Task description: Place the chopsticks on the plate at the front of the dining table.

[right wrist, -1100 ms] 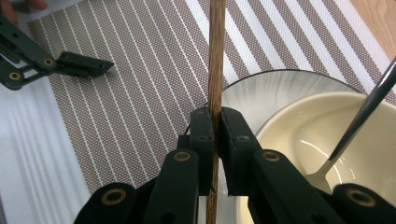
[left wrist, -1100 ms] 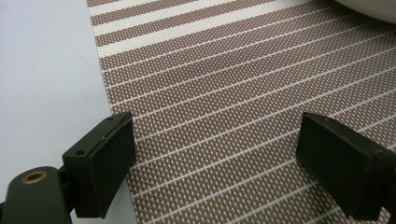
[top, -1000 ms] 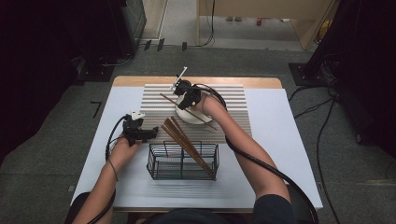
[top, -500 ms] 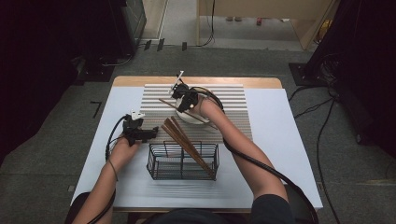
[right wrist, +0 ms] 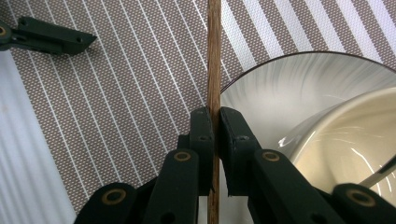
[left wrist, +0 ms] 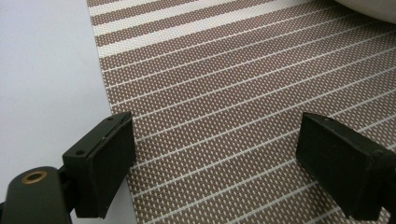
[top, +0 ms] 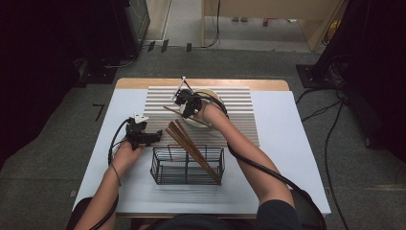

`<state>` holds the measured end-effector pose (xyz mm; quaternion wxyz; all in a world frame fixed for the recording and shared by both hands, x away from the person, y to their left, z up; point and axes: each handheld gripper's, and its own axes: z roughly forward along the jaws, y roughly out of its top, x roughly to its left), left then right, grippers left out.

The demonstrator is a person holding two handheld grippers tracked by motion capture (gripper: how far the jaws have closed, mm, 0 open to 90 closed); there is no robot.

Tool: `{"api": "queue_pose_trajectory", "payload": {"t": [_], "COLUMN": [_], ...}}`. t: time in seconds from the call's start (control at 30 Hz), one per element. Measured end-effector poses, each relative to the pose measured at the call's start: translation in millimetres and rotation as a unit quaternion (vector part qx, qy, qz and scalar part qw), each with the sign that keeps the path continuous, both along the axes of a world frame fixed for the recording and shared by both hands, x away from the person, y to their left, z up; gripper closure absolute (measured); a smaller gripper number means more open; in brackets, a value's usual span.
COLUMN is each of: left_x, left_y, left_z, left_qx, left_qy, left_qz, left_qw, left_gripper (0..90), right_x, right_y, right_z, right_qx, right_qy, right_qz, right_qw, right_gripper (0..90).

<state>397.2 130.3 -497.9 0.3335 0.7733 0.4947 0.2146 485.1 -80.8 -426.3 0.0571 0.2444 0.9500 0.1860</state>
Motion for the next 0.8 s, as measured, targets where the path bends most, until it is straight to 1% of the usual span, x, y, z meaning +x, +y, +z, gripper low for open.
{"api": "queue_pose_trajectory", "payload": {"t": [0.23, 0.6, 0.67, 0.8], "left_x": [0.0, 0.0, 0.0, 0.0], "left_y": [0.0, 0.0, 0.0, 0.0], "left_z": [0.0, 0.0, 0.0, 0.0], "left_qx": [0.000, 0.000, 0.000, 0.000], "left_qy": [0.000, 0.000, 0.000, 0.000], "left_qz": [0.000, 0.000, 0.000, 0.000], "left_qw": [1.0000, 1.0000, 1.0000, 1.0000], "left_gripper": [12.3, 12.2, 12.3, 12.3], "right_x": [-0.2, -0.6, -0.7, -1.5], "right_y": [0.4, 0.5, 1.0, 1.7], "right_z": [-3.5, -5.0, -5.0, -5.5], "right_qx": [-0.006, -0.017, -0.018, -0.018], "right_qy": [0.002, 0.009, 0.006, 0.009], "right_qz": [0.002, -0.007, -0.004, -0.005], "right_qw": [1.0000, 0.9998, 0.9998, 0.9998], "right_gripper": [85.0, 84.7, 83.9, 82.0]}}
